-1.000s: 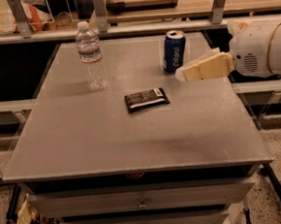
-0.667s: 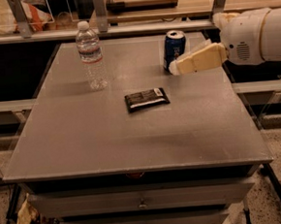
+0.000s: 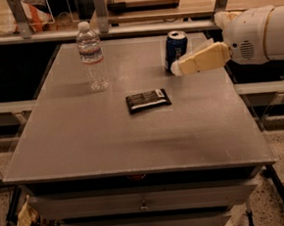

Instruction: Pick water bottle

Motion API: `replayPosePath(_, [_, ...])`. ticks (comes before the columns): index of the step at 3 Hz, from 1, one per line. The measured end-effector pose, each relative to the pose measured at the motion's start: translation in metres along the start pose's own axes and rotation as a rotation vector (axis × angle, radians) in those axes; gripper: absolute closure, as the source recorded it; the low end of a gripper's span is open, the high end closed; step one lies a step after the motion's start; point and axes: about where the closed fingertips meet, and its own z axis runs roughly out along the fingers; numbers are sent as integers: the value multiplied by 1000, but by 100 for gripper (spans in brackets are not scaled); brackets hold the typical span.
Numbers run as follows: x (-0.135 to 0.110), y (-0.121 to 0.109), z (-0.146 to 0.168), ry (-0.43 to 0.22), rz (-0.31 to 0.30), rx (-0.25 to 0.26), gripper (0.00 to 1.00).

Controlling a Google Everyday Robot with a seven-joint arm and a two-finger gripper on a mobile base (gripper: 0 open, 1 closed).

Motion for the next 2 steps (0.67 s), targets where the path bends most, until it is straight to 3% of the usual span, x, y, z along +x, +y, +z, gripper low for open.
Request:
replayPosePath(1, [-5, 9, 12, 2, 20, 31, 0])
replayPosePath(2, [-9, 27, 22, -12, 59, -7, 0])
